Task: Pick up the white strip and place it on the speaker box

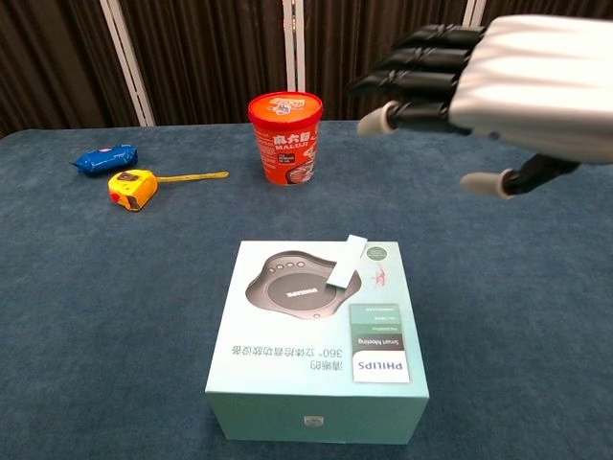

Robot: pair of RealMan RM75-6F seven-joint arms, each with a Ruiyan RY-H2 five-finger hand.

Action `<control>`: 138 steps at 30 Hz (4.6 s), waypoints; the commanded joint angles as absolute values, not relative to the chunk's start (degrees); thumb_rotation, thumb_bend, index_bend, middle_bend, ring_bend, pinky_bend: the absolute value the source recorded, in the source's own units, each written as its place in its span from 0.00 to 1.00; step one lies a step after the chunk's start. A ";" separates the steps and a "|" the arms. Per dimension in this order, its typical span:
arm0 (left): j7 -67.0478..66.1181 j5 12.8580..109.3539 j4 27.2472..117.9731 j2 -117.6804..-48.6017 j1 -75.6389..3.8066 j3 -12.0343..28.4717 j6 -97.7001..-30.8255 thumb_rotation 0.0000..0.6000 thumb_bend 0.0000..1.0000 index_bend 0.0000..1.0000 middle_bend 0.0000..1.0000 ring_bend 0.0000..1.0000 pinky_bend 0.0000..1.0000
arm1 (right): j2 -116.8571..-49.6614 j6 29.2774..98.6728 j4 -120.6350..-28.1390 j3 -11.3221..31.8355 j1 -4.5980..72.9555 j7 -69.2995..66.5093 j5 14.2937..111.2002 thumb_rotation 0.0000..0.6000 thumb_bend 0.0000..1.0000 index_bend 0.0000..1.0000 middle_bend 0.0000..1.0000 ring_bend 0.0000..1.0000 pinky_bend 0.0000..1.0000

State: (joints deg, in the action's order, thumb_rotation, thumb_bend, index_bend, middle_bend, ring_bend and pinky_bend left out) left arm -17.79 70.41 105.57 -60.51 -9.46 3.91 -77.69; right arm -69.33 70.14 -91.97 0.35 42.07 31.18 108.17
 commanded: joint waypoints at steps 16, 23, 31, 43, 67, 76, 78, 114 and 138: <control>-4.67 77.82 110.01 -59.77 -30.38 11.18 -53.30 1.00 0.78 0.19 0.00 0.00 0.00 | -63.34 83.16 -86.72 1.08 19.36 1.17 82.23 1.00 0.14 0.05 0.00 0.00 0.00; -2.26 75.94 110.10 -63.21 -39.30 12.81 -42.85 1.00 1.00 0.28 0.00 0.00 0.00 | -65.82 84.82 -87.12 0.97 15.23 0.59 80.14 1.00 0.12 0.02 0.00 0.00 0.00; -12.46 66.68 110.14 -69.35 -48.19 12.44 -37.79 1.00 0.99 0.34 0.00 0.00 0.00 | -65.19 84.52 -86.89 2.26 14.16 1.36 79.86 1.00 0.11 0.02 0.00 0.00 0.00; -30.45 52.80 109.24 -81.30 -58.34 8.20 -43.45 1.00 0.98 0.36 0.00 0.00 0.00 | -66.04 82.94 -84.92 4.01 13.59 1.31 79.38 1.00 0.12 0.02 0.00 0.00 0.00; -35.39 46.36 109.87 -85.34 -61.77 3.47 -50.65 1.00 0.98 0.36 0.00 0.00 0.00 | -65.62 82.78 -84.75 6.29 12.10 0.68 79.94 1.00 0.11 0.02 0.00 0.00 0.00; -35.14 47.18 110.22 -85.15 -61.56 2.46 -51.64 1.00 0.98 0.36 0.00 0.00 0.00 | -65.54 82.66 -84.74 6.82 11.77 0.35 80.09 1.00 0.12 0.02 0.00 0.00 0.00; -34.96 47.49 110.51 -84.93 -61.39 2.20 -51.81 1.00 0.98 0.36 0.00 0.00 0.00 | -65.54 82.63 -84.73 6.92 11.71 0.29 80.13 1.00 0.11 0.02 0.00 0.00 0.00; -34.60 50.01 112.25 -82.89 -60.38 0.80 -53.28 1.00 0.99 0.35 0.00 0.00 0.00 | -65.24 82.34 -84.75 8.27 10.94 -0.57 80.51 1.00 0.11 0.03 0.00 0.00 0.00; -34.22 53.79 111.32 -83.14 -58.92 -0.29 -53.90 1.00 0.98 0.36 0.00 0.00 0.00 | -64.96 82.23 -84.82 8.80 10.63 -1.09 80.42 1.00 0.12 0.03 0.00 0.00 0.00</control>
